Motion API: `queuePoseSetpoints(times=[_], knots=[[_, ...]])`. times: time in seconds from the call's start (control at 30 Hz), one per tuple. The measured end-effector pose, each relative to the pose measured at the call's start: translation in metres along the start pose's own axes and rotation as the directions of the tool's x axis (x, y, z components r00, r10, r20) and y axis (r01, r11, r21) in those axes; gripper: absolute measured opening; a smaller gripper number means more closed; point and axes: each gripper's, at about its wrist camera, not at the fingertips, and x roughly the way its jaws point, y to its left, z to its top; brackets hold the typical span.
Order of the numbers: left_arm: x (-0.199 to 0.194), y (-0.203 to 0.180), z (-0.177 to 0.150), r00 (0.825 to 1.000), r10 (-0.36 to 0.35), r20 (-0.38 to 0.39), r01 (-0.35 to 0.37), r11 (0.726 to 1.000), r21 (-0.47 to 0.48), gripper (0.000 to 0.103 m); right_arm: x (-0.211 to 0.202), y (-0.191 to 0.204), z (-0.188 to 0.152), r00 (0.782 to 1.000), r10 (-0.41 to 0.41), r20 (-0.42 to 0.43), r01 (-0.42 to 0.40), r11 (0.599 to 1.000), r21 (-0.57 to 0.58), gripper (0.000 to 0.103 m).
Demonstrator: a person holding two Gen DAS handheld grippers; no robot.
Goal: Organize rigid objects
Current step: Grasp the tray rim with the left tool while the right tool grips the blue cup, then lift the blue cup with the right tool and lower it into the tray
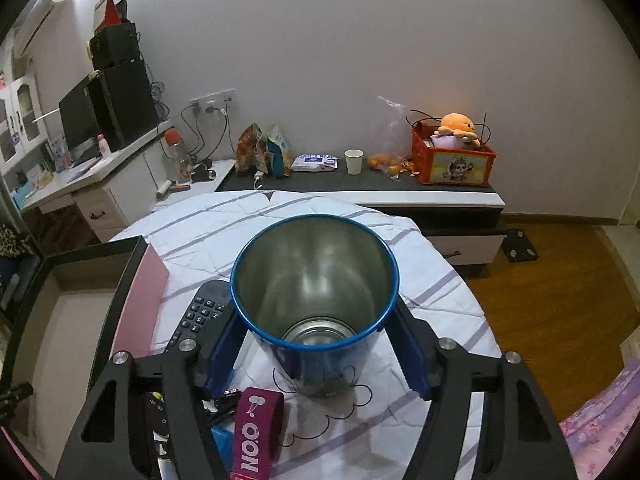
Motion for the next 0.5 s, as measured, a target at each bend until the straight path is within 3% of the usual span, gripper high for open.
queuePoseSetpoints(times=[0.13, 0.33, 0.4, 0.5], knots=[[-0.004, 0.003, -0.003, 1.000, -0.029, 0.004, 0.029, 1.000, -0.007, 0.031, -0.008, 0.005, 0.002, 0.999, -0.032, 0.021, 0.033, 0.999, -0.036, 0.069], [-0.013, 0.010, -0.008, 0.998, -0.058, 0.015, 0.058, 0.998, -0.007, 0.031, -0.048, 0.028, 0.012, 0.990, -0.055, 0.131, 0.068, 0.993, -0.096, 0.069], [-0.016, 0.012, -0.009, 0.998, -0.067, 0.021, 0.067, 0.998, -0.008, 0.028, -0.066, 0.043, 0.016, 0.985, -0.031, 0.170, 0.053, 0.991, -0.122, 0.069], [-0.021, 0.012, -0.013, 0.998, -0.044, 0.036, 0.044, 0.999, 0.008, 0.021, -0.093, 0.076, 0.016, 0.976, 0.068, 0.205, -0.030, 0.982, -0.187, 0.069]])
